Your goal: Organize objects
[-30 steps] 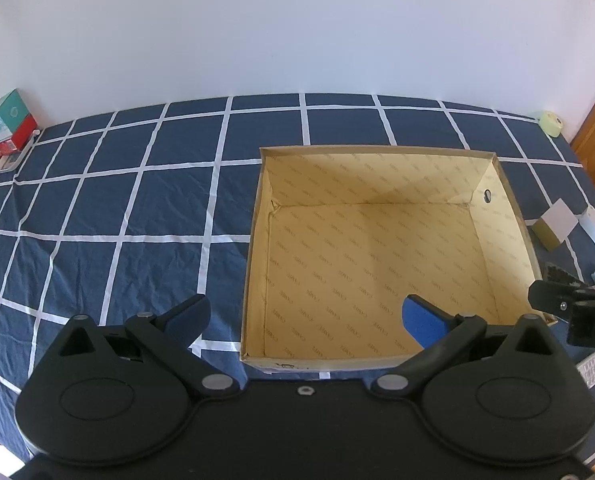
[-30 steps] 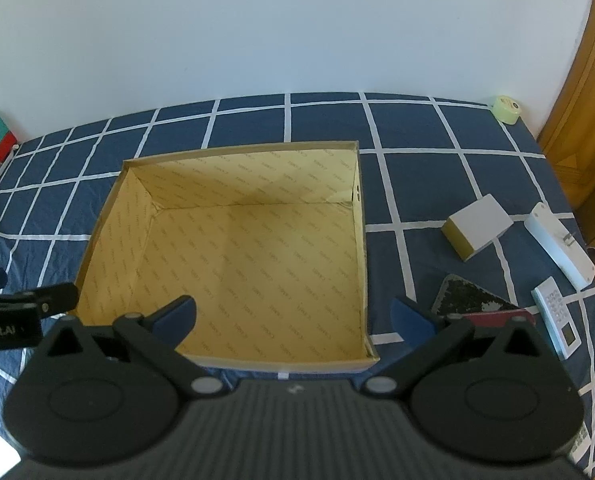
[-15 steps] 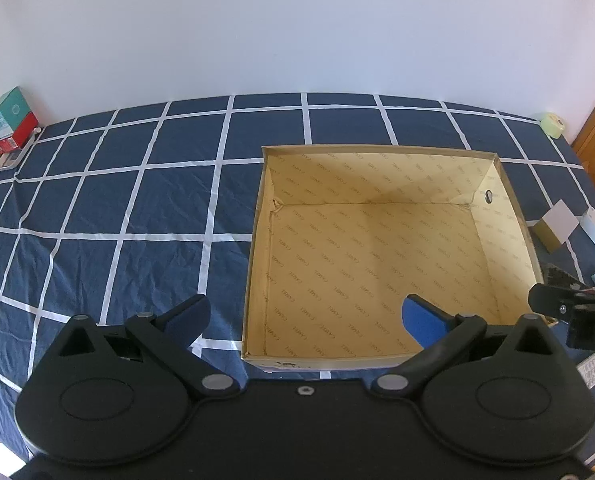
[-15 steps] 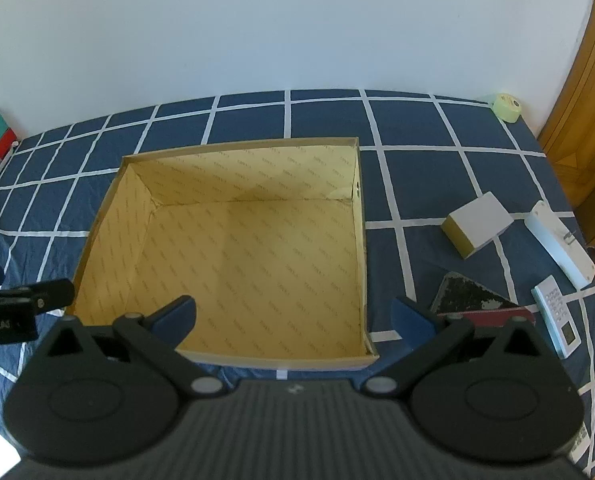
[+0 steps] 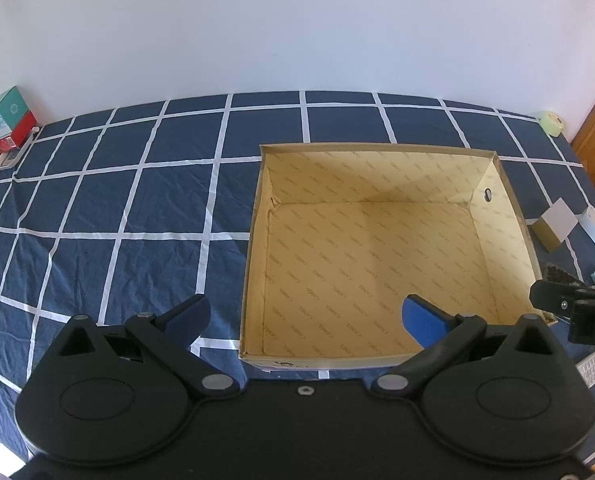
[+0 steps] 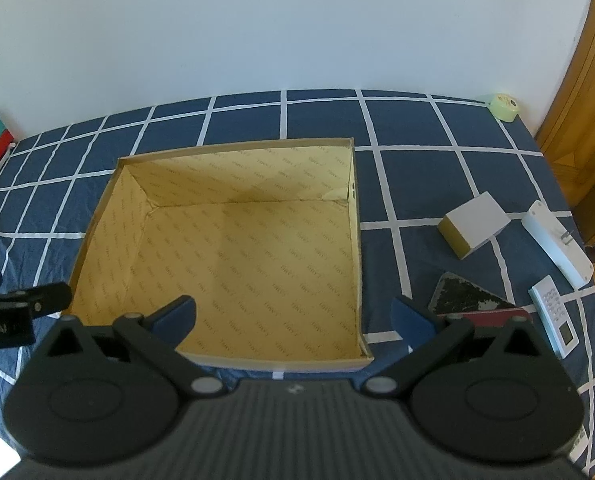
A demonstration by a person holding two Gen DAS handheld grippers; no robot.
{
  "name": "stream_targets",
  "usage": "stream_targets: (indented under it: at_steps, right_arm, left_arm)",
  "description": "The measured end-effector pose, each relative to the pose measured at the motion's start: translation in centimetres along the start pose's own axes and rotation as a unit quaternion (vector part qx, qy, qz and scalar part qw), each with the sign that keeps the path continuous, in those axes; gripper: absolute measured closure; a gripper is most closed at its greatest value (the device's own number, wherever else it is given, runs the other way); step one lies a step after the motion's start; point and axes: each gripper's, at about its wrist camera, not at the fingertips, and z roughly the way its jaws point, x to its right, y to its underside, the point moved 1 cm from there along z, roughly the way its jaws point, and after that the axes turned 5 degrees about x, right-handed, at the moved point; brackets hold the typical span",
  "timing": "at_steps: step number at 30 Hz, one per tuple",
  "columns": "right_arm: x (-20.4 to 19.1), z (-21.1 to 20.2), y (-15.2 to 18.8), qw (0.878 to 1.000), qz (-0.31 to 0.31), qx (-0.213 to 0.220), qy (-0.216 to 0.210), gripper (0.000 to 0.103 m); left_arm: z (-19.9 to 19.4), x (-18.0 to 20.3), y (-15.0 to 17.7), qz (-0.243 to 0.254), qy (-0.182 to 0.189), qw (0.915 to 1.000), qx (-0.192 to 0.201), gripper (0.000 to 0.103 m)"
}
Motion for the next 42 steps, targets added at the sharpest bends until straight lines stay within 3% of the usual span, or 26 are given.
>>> stream_targets:
  at_steps: [42]
  right_arm:
    - [0.05, 0.12, -0.48, 1.000, 0.001, 0.003, -0.001, 0.000]
  left_arm:
    - [-0.04, 0.33, -0.45, 0.006, 0.002, 1.0000, 0.003, 0.000]
